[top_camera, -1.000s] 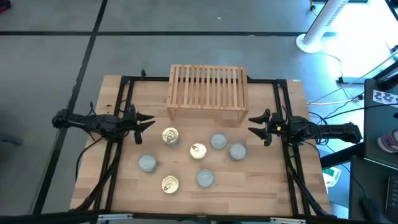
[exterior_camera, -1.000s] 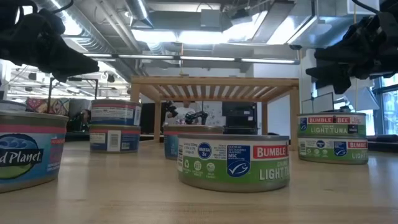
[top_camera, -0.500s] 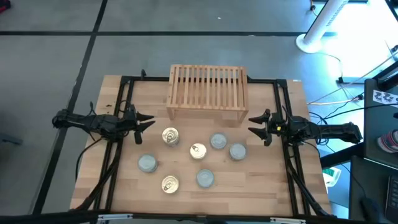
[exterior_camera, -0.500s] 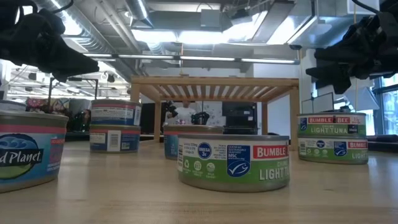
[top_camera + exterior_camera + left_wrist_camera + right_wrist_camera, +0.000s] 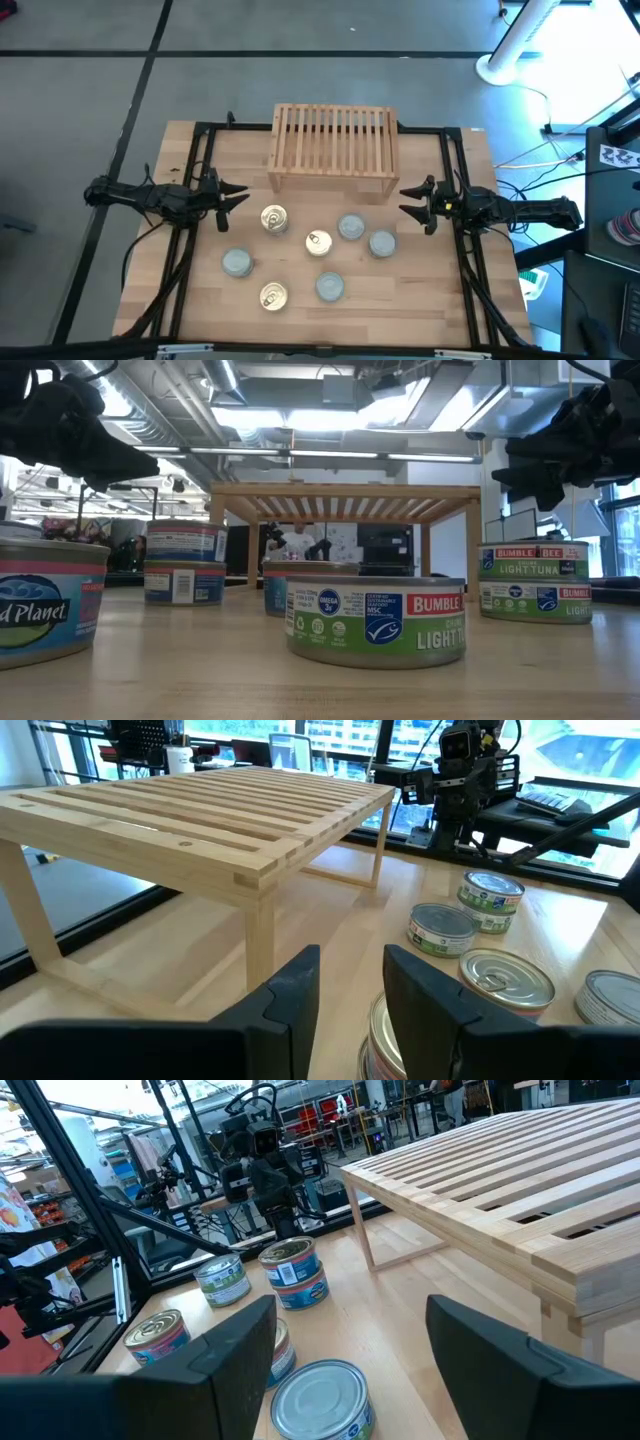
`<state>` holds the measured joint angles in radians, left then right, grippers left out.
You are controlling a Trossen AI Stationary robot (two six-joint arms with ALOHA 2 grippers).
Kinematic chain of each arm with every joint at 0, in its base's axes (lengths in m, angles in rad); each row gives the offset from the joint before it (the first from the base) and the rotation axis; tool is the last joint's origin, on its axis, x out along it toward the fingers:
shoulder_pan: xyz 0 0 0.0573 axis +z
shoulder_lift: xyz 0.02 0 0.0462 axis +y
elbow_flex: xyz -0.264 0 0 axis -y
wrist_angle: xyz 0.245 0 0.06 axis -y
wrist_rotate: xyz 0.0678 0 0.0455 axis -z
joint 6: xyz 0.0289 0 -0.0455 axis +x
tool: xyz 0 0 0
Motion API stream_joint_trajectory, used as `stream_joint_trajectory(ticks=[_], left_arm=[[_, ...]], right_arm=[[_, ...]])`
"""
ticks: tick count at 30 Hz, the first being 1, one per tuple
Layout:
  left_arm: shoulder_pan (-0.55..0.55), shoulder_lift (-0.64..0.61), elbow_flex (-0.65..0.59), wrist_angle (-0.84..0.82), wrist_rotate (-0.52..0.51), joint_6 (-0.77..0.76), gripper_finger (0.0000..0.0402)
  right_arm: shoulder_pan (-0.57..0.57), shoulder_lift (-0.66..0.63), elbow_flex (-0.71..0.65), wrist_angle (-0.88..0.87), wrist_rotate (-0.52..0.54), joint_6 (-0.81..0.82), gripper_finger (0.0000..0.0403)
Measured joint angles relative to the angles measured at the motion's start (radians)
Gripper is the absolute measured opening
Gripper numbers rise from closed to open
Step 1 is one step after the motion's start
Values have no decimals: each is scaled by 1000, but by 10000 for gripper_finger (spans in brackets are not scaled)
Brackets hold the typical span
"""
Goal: Stack canned seafood by type on shelf
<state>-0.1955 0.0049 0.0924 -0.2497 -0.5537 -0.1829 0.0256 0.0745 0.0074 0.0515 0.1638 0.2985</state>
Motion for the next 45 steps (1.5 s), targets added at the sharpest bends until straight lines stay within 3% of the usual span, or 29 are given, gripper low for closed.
stream_joint_trajectory(ticks=[18,31,36,45], left_arm=[[0,0,0,0,0,0,109],[0,0,0,7,0,-37,109],[0,0,0,8,0,-64,109],[0,0,-2,135,0,63,109]], right_arm=[[0,0,5,3,26,9,257],[0,0,68,-6,-265,-159,257],[0,0,68,-3,-306,-221,257],[0,36,145,-31,-314,-319,257]])
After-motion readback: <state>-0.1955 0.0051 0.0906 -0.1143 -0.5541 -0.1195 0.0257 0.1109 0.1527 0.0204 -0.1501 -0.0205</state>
